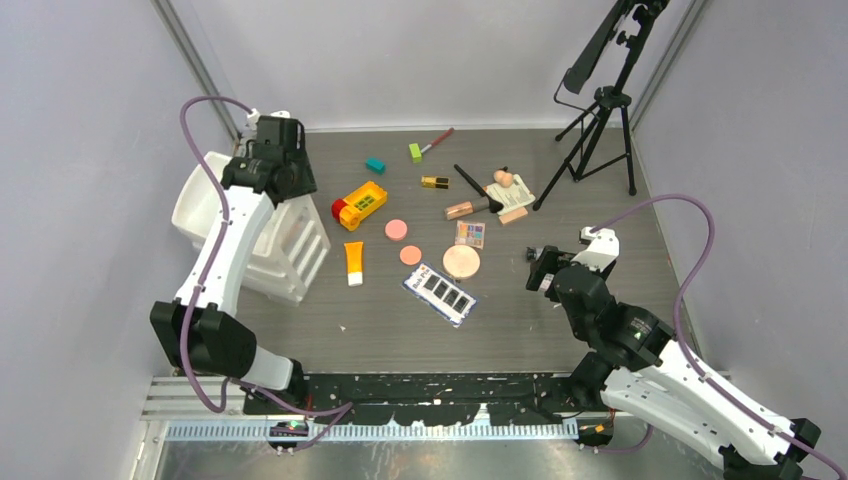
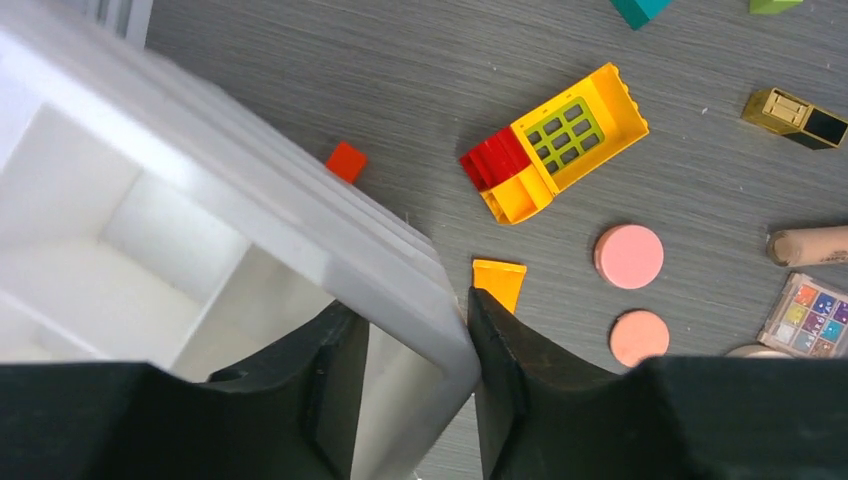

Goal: Organize the makeup
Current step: Move the storage box to the center of the board.

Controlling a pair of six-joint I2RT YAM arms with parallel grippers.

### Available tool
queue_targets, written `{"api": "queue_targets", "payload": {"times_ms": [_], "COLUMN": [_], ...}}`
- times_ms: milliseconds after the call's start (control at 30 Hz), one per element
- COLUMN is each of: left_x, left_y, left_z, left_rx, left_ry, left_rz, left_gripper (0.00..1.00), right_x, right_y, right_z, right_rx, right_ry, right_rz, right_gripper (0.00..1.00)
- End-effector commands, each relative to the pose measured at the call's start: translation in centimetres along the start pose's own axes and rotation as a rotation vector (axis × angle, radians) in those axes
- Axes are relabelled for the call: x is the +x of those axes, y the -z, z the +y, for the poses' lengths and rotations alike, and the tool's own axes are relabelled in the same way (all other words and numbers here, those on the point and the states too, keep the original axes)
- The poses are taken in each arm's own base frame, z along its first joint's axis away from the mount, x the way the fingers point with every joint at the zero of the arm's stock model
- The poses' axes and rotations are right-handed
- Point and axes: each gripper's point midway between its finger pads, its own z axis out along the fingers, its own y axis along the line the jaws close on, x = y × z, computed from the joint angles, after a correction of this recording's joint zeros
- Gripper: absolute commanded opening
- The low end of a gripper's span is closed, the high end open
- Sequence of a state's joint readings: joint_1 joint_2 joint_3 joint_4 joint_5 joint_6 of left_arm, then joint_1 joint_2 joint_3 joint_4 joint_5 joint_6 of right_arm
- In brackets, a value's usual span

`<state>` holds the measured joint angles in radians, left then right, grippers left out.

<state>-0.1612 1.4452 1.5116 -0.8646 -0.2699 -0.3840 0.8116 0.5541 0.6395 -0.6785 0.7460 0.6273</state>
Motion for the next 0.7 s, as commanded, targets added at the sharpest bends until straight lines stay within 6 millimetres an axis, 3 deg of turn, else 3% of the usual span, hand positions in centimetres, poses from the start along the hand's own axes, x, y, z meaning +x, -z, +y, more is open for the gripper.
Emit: {"api": "queue_targets", "payload": {"times_ms": [0,167,267,400,500,667], "left_x": [-1.1,0.3,0.9,0.6,0.8,2.1], "left_y": [0.1,0.5,1.5,3.1,4.4,6.0], "left_z": [-1.2,-0.2,0.7,1.0,1.4,1.5], "left_rx": [0.065,0.054,0.041,0.054,0.063,0.098], "left_ry": [-0.036,-0.121,-0.180,-0.200,-0.220,-0.229], "left_rz": [-0.006,0.034,0.053,0.026,0.036,0.071], "left_gripper": [0.40,0.58,0.58,0.48,0.46,0.60], "right_x": [-1.0,-0.9,-0.9,-0.9,-0.9,-0.7], "right_y": [-0.1,0.0,0.1,0.2,0.3,0.2], "right_z": [0.5,0.5,0.7,0.7,0.8,1.0], "right_rx": [-0.015,-0.016,-0.027,-0.037,-0.046,-0.054], "right_ry": [-0.025,-0.024,-0.027,-0.034,-0.040,-0.035], "right_rz": [-0.039,-0.031,-0.028,-0.032,-0.034,-0.027], "right_gripper": [0.87,0.87,0.87,0.87,0.87,0.87]}}
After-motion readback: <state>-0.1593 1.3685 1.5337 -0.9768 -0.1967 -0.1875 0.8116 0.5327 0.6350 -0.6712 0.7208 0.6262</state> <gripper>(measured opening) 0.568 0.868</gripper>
